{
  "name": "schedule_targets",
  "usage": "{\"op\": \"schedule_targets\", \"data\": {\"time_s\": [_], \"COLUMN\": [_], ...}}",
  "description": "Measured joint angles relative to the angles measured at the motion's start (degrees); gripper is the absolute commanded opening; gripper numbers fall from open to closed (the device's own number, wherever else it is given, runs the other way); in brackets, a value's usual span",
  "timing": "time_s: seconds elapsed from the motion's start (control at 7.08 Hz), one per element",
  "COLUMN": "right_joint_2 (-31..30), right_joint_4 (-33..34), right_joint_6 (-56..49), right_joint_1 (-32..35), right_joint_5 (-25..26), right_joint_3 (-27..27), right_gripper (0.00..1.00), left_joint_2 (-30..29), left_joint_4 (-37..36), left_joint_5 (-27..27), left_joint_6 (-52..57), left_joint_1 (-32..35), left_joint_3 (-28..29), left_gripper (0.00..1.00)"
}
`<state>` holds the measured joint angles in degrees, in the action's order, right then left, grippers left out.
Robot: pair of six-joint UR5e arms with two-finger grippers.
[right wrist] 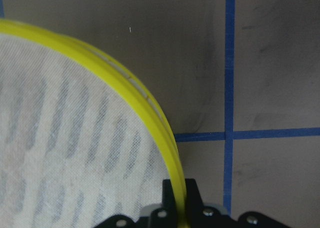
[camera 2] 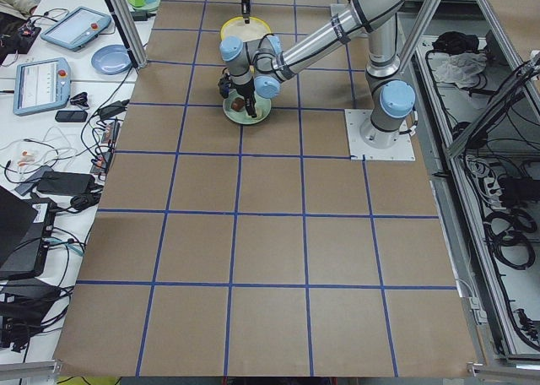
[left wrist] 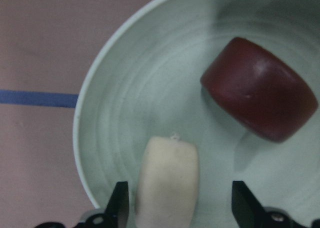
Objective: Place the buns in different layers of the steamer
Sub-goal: 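Lift the top tier aside with the right gripper while the left carries the bun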
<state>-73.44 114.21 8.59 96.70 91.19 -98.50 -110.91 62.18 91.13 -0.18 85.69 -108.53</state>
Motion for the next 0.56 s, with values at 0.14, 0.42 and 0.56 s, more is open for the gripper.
{"op": "schedule_targets", "data": {"time_s": [0.14,0.42,0.56], "right_joint_2": [-1.2,-2.5,-2.8], "right_joint_4": [-2.8,-7.5,-8.5], "right_joint_6": [-0.1,-1.3,-4.3], "right_joint_1": [-0.4,-3.8,-7.0], "right_joint_5": [0.1,0.1,0.0], "right_joint_3": [1.5,4.5,5.1], "right_gripper": [0.0,0.0,0.0], "left_joint_2": [0.0,0.1,0.5], "left_joint_4": [-0.1,-0.1,-0.1], "left_joint_5": [0.4,0.6,0.5], "left_joint_6": [0.1,0.8,1.3], "left_joint_1": [0.0,0.0,0.1], "left_joint_3": [0.0,0.2,0.9], "left_gripper": [0.0,0.0,0.0]}}
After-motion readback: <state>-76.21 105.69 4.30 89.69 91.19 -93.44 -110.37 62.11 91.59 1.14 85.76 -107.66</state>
